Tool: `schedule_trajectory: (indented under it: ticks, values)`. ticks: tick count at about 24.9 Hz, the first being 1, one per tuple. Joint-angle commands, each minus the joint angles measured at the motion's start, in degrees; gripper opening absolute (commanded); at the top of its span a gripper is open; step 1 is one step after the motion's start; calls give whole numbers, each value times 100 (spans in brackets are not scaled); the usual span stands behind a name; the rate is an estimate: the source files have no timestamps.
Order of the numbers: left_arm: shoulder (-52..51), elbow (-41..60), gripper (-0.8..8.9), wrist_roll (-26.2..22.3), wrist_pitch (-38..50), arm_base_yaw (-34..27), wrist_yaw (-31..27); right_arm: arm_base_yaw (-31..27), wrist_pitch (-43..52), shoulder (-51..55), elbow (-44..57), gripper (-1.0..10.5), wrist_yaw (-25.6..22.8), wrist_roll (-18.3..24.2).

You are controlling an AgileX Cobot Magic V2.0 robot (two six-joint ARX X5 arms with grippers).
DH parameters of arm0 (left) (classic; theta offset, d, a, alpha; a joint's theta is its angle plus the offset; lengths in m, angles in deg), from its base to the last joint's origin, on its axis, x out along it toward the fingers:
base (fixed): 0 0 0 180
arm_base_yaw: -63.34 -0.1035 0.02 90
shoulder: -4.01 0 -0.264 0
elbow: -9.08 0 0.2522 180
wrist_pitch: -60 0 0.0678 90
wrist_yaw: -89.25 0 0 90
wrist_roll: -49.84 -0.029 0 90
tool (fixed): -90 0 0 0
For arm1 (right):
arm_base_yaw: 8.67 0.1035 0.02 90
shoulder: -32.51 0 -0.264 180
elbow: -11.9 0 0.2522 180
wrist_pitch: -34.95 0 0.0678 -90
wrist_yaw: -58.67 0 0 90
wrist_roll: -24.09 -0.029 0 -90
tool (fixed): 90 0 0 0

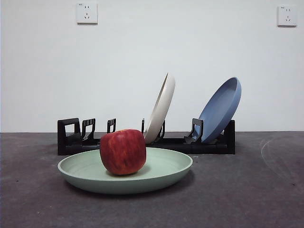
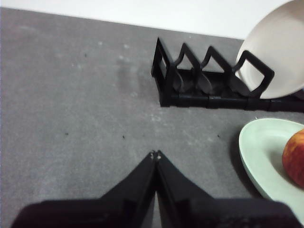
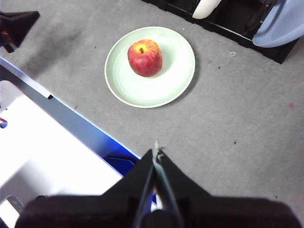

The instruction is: Take the green plate from the plate rack,put the plate on the table,take the apple from the table,put the apple in the plate

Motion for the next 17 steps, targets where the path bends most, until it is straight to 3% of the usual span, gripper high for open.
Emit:
schedule_trajectory:
  ticks: [1, 17]
  values:
    - [-28, 66, -3, -46, 109, -13, -15, 2, -133, -11, 52, 1, -7, -57]
    - [-28, 164, -3, -118, 455, 44, -20, 2, -131, -13, 52, 1, -7, -57]
